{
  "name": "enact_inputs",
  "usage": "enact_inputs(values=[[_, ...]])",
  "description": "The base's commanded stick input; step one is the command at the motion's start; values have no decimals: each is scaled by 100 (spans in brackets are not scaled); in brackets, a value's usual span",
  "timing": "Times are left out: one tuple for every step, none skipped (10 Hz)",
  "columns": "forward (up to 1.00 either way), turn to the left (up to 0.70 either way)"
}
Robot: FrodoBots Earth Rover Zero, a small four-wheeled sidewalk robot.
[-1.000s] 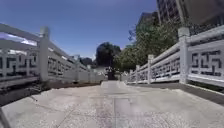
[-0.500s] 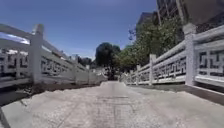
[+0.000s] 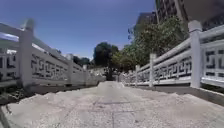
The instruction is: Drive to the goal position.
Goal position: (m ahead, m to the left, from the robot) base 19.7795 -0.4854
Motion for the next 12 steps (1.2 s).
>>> enact_inputs(values=[[45,0],[45,0],[45,-14],[45,0],[45,0],[45,0],[45,0],[45,0],[45,0],[45,0],[45,0],[45,0]])
